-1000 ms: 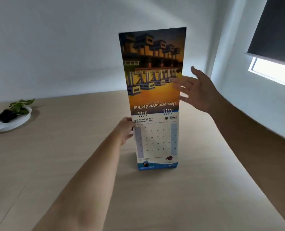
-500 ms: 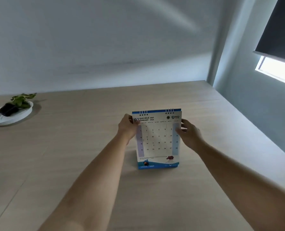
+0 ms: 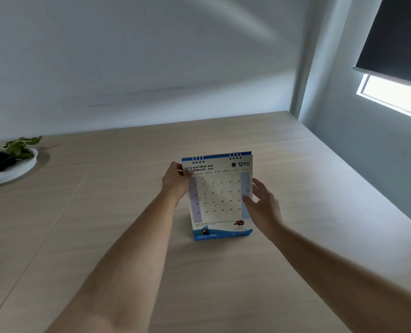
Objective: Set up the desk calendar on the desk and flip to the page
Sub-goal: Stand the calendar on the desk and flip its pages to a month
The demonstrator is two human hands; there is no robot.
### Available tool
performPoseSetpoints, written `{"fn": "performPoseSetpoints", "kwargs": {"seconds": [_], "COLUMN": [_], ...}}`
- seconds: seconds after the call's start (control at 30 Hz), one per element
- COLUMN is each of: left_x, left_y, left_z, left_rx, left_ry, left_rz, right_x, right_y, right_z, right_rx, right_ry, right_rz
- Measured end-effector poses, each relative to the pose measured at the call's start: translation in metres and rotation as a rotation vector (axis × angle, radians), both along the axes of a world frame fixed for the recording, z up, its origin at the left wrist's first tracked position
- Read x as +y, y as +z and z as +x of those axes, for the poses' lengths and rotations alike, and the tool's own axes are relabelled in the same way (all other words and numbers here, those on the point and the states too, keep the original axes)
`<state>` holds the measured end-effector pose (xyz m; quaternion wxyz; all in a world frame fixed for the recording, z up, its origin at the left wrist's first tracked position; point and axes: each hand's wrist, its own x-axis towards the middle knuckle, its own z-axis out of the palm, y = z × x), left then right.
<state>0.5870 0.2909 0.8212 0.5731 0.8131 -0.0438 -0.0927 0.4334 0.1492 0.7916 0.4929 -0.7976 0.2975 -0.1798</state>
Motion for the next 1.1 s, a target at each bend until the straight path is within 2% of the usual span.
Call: {"fn": "performPoseSetpoints", "kwargs": {"seconds": [0.17, 0.23, 0.3, 0.37, 0.43, 0.53, 0.6, 0.77, 0.87, 0.97, 1.1], "left_x": [-0.001, 0.001, 0.004, 0.010, 0.019, 0.027, 0.023, 0.009, 0.005, 0.003, 0.003], "left_y": [0.001, 0.002, 0.002, 0.006, 0.011, 0.014, 0.017, 0.014, 0.006, -0.001, -0.003], "left_z": [-0.001, -0.001, -0.001, -0.002, -0.001, 0.007, 0.003, -0.004, -0.004, -0.007, -0.009], "left_rx": [-0.009, -0.023, -0.003, 0.130, 0.299, 0.384, 0.355, 0.235, 0.096, -0.058, -0.146], "left_ry": [0.013, 0.019, -0.018, -0.128, -0.256, -0.266, -0.219, -0.111, -0.139, -0.154, -0.179], "left_rz": [0.013, 0.028, 0.018, -0.062, -0.189, -0.314, -0.285, -0.121, 0.076, 0.252, 0.289], "right_x": [0.007, 0.005, -0.003, -0.016, -0.027, -0.038, -0.042, -0.039, -0.044, -0.037, -0.023], "right_y": [0.003, 0.007, 0.013, 0.025, 0.047, 0.084, 0.101, 0.111, 0.079, 0.043, -0.005], "right_z": [-0.001, 0.001, 0.004, 0.002, -0.005, -0.002, 0.013, 0.047, 0.057, 0.042, 0.019], "right_rx": [-0.022, -0.047, 0.009, 0.002, -0.085, -0.279, -0.356, -0.130, -0.029, -0.051, -0.051], "right_ry": [-0.047, -0.111, -0.075, -0.040, -0.010, 0.098, 0.188, 0.264, 0.196, 0.051, 0.005], "right_rz": [0.074, 0.149, 0.237, 0.384, 0.534, 0.603, 0.519, 0.280, 0.130, -0.024, -0.070]}}
